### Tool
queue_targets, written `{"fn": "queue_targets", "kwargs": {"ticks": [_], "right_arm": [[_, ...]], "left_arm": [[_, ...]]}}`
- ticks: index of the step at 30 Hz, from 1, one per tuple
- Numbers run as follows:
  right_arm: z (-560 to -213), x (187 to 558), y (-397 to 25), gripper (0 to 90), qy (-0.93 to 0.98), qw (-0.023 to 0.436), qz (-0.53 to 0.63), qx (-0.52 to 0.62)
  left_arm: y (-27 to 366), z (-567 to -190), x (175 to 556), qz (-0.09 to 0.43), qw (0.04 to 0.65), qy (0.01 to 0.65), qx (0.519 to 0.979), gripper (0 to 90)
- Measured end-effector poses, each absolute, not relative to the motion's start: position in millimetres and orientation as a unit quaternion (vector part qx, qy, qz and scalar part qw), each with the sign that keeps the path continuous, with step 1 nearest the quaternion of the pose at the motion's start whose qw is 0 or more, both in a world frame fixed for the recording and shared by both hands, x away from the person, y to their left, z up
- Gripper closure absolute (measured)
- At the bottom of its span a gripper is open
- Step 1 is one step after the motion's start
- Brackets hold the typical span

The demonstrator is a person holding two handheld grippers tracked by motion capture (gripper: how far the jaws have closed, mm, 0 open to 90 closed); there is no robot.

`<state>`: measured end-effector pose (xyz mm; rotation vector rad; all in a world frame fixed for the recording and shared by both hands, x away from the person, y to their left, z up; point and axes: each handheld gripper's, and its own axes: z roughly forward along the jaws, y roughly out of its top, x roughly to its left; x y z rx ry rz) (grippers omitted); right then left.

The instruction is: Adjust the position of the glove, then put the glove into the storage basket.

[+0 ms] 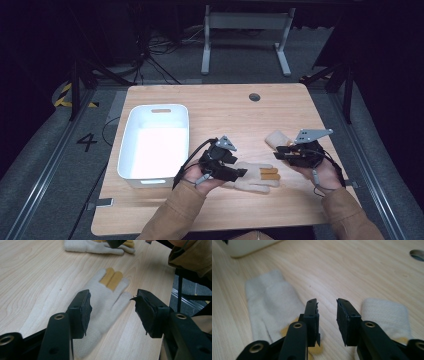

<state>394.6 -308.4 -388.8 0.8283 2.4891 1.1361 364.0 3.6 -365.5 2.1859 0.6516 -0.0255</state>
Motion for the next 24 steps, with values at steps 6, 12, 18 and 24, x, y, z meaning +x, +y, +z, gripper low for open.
{"fn": "queue_targets", "kwargs": {"ticks": [6,12,18,24], "right_arm": [[-376.9,390.7,-324.3,60.3,0.828,0.171,0.424,0.324],[-373.7,392.7,-337.1,60.7,0.811,0.185,0.425,0.356],[-374.2,395.3,-349.8,62.2,0.8,0.198,0.414,0.386],[-377.2,399.2,-362.2,62.4,0.786,0.211,0.413,0.408]], "left_arm": [[2.2,-365.0,362.3,-0.007,0.417,0.257,0.872,46.2],[1.9,-365.8,362.7,-0.008,0.417,0.259,0.871,46.2],[2.6,-366.0,362.8,-0.006,0.416,0.261,0.871,46.1],[4.2,-366.0,362.2,-0.001,0.417,0.264,0.87,46.2]]}}
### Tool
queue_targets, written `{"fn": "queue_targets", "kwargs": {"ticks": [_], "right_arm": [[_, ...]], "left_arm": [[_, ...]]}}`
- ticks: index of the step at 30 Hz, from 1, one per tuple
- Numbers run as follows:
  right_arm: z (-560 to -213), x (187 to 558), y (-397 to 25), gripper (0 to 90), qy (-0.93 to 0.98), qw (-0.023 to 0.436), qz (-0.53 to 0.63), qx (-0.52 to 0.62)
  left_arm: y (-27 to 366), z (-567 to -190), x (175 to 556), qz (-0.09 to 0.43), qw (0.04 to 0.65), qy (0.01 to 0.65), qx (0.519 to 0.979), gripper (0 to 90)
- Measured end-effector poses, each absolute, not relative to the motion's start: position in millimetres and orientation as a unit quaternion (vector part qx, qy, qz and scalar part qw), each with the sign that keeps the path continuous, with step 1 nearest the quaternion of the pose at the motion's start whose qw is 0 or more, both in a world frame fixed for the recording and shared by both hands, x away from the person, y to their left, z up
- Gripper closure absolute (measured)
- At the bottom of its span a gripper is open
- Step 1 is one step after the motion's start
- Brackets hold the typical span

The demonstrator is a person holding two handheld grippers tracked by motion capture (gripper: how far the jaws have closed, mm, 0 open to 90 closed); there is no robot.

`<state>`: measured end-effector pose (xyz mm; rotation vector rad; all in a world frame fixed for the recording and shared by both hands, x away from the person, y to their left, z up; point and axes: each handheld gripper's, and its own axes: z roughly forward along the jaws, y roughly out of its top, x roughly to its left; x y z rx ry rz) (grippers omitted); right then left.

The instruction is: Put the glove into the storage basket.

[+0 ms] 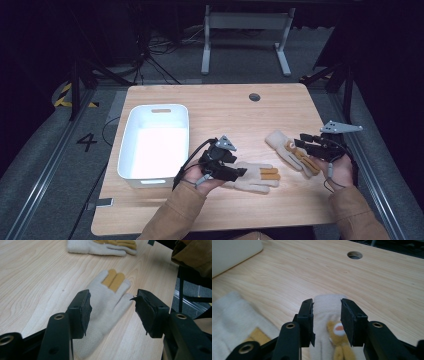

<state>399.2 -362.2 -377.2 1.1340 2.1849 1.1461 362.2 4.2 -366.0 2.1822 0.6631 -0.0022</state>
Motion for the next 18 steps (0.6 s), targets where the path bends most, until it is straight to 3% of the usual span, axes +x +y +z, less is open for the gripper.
{"fn": "queue_targets", "kwargs": {"ticks": [8,18], "right_arm": [[-389.8,408.2,-371.6,59.6,0.771,0.233,0.404,0.434],[-409.6,423.5,-372.3,55.1,0.773,0.22,0.377,0.46]], "left_arm": [[8.2,-367.9,361.2,0.001,0.413,0.274,0.869,46.1],[12.5,-371.5,360.3,0.004,0.408,0.281,0.869,45.7]]}}
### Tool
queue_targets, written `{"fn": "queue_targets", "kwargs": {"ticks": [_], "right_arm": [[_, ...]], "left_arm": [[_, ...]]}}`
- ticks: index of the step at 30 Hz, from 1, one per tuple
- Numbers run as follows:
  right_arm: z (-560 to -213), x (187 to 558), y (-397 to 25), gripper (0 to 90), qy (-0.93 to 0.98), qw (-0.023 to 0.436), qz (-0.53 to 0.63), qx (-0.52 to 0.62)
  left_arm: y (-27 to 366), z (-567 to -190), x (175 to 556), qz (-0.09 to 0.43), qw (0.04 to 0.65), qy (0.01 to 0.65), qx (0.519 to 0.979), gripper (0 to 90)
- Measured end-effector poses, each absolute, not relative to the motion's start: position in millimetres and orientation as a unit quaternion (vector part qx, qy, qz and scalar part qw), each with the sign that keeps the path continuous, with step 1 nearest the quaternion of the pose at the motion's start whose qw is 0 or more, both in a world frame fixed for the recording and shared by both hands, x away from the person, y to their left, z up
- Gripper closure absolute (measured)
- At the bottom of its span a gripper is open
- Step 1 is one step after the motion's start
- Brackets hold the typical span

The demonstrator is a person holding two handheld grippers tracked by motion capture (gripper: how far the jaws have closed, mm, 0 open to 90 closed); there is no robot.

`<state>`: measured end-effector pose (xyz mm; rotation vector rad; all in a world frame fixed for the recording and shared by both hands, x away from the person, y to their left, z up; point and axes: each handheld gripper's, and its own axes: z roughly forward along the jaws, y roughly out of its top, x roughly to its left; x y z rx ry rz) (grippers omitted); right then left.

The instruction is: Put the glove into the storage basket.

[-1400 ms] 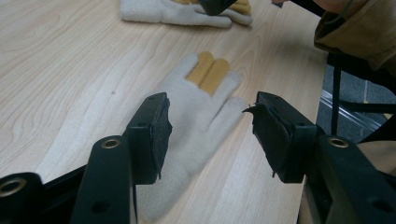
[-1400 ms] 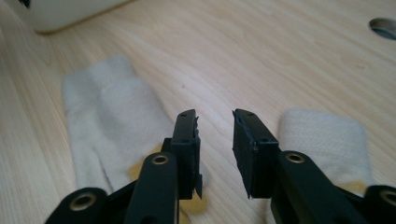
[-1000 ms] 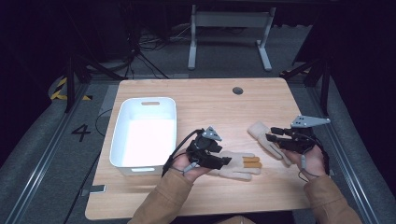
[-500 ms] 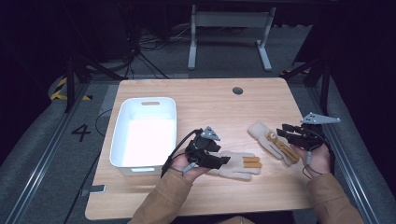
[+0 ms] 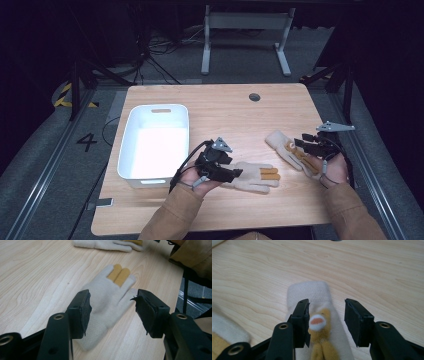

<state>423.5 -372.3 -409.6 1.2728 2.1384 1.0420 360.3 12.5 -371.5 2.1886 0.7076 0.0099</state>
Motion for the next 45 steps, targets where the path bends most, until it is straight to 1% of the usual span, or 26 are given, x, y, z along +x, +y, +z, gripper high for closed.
{"fn": "queue_targets", "kwargs": {"ticks": [15,26,38,45], "right_arm": [[-427.9,430.9,-367.0,53.7,0.794,0.195,0.343,0.463],[-437.3,435.5,-362.4,53.2,0.812,0.165,0.317,0.461],[-440.1,435.9,-359.0,65.8,0.821,0.16,0.298,0.459],[-432.3,434.0,-357.7,67.4,0.825,0.163,0.302,0.449]], "left_arm": [[11.3,-373.7,361.2,0.0,0.406,0.28,0.87,45.6],[10.7,-375.0,361.6,-0.004,0.403,0.279,0.872,45.7],[10.9,-375.6,362.0,-0.005,0.403,0.28,0.871,45.6],[11.8,-375.2,362.6,-0.005,0.404,0.28,0.871,45.6]]}}
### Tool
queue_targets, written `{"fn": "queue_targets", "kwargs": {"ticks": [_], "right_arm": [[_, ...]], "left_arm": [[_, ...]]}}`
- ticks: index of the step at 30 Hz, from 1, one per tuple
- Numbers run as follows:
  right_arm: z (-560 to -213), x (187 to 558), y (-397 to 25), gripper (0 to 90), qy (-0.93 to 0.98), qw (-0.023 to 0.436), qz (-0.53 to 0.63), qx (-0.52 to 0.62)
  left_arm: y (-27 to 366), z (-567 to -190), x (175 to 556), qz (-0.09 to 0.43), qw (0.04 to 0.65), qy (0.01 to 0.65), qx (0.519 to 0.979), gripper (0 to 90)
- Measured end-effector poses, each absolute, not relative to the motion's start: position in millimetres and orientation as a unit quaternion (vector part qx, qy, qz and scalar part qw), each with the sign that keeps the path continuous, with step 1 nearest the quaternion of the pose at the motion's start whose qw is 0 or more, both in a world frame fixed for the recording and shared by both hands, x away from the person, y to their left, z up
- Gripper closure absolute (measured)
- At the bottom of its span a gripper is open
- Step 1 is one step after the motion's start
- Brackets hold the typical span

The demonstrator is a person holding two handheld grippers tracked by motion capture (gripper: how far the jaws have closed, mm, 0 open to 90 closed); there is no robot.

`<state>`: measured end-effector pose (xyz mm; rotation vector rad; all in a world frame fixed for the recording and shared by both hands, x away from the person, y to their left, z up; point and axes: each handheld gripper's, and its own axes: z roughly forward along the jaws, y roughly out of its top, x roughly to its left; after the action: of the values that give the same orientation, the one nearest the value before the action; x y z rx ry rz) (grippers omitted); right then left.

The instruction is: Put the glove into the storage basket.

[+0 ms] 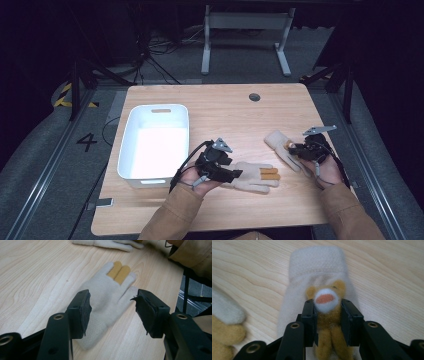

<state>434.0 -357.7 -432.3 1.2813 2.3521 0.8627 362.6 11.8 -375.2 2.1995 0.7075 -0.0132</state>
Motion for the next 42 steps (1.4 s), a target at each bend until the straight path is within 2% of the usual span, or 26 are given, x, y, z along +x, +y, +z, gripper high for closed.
{"fn": "queue_targets", "kwargs": {"ticks": [19,42], "right_arm": [[-397.9,421.2,-362.0,68.9,0.824,0.177,0.338,0.419],[-350.9,392.7,-372.8,68.9,0.83,0.162,0.377,0.377]], "left_arm": [[12.1,-373.0,364.2,-0.004,0.407,0.279,0.87,45.6],[9.5,-365.1,368.2,-0.005,0.42,0.27,0.867,45.5]]}}
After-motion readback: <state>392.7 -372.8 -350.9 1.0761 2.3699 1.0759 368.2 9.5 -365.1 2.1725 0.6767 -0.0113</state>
